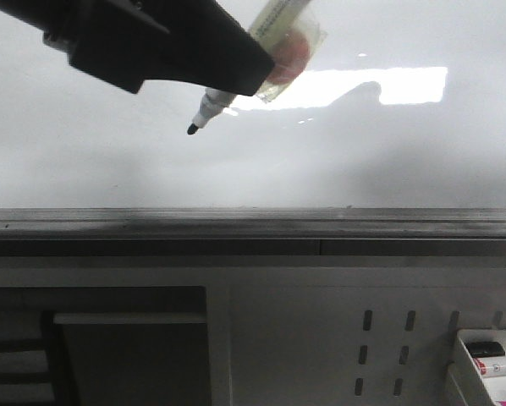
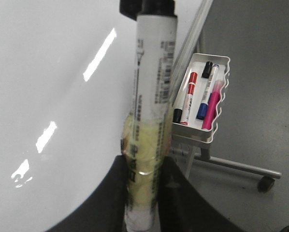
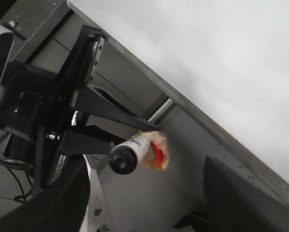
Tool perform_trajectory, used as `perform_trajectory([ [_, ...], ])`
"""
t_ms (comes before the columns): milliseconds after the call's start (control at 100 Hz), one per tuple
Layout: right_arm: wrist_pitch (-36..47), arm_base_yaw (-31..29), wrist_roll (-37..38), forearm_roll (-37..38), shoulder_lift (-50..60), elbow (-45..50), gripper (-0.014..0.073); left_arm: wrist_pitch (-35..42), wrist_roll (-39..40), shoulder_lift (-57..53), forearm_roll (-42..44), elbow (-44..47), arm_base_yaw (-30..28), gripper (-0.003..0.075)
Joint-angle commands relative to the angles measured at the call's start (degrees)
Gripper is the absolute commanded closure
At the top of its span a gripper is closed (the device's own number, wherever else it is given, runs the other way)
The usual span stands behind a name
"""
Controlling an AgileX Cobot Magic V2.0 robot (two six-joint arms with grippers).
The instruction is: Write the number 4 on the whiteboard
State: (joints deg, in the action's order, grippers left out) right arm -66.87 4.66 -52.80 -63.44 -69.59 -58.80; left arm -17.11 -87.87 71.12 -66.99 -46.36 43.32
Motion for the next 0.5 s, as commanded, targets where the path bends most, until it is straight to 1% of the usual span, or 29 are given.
perform_trajectory([
  [0,1.03,2.54,-0.76,-3.06,0.12,-2.93,0.0147,2.10,0.34,-1.19,-1.14,-1.89,0.50,0.0741],
  [180,4.84,7.96,-0.50,-0.82,-2.37,-4.49,0.0147,2.51,0.34,-1.19,-1.14,-1.89,0.50,0.0741],
  [390,6.64,11.62,-0.38,-0.17,-5.75,-6.53,0.0150,2.73,0.34,-1.19,-0.88,-1.89,0.50,0.0741],
  [430,6.76,11.88,-0.38,-0.17,-6.01,-6.55,0.0174,2.76,0.34,-1.19,-0.79,-1.89,0.50,0.0741],
  [490,6.56,12.00,-0.38,-0.05,-6.40,-6.55,0.0235,2.86,0.34,-1.19,-0.35,-1.89,0.50,0.0741],
])
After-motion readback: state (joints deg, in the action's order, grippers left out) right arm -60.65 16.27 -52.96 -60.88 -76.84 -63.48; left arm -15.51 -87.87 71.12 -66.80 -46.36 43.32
